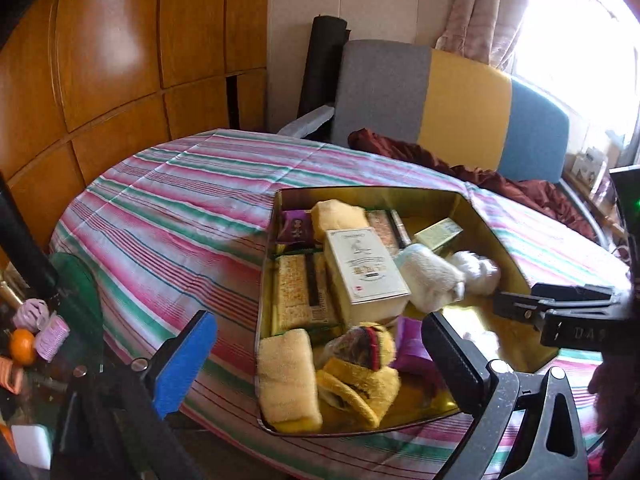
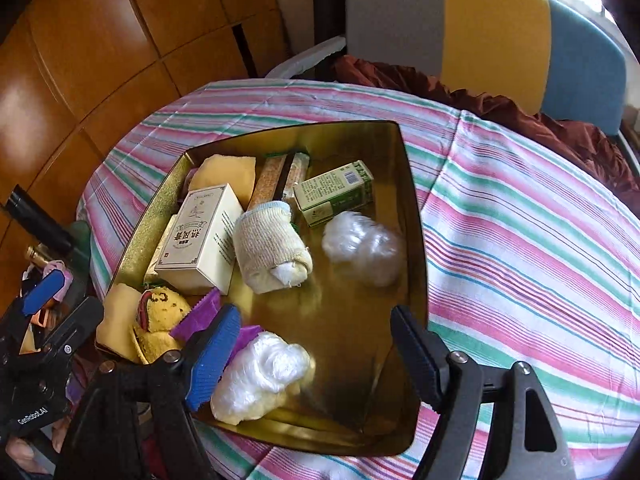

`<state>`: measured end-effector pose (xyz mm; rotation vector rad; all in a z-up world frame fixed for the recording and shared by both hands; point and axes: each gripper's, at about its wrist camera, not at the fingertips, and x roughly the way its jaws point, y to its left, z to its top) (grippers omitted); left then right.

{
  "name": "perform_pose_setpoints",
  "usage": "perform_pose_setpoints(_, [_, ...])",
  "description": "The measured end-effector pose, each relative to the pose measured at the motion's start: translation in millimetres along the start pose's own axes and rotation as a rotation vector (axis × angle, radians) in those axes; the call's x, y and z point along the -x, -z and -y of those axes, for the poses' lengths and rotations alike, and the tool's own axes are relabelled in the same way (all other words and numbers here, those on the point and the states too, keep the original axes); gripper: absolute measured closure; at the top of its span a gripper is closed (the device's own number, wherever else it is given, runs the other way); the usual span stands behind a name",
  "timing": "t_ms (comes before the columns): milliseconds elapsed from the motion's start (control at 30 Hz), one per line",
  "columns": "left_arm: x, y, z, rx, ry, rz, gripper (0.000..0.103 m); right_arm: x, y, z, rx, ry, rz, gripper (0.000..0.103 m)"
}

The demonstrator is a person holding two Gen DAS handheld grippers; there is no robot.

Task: Organize objects
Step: 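Carry the plastic-wrapped ball into the gold tray and open the right tool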

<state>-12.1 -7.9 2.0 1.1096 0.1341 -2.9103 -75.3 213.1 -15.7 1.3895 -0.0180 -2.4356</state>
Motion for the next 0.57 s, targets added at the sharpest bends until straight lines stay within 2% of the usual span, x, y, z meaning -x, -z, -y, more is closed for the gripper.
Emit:
perform_pose_setpoints(200, [5,3,11,-0.038,-0.085,0.043,0.000,9,14,-3,-0.020,0.010,0.022,0.024])
perform_pose_setpoints(400, [11,6,12,-0.047,-0.105,0.068,0.001,10,26,-6,-0.030,0.018,0.028,0.024])
perform_pose_setpoints(567, [14,5,12,-0.049,-0.098,0.066,0.000,20,30,-7,-0.037,0.023,0.066,0.024])
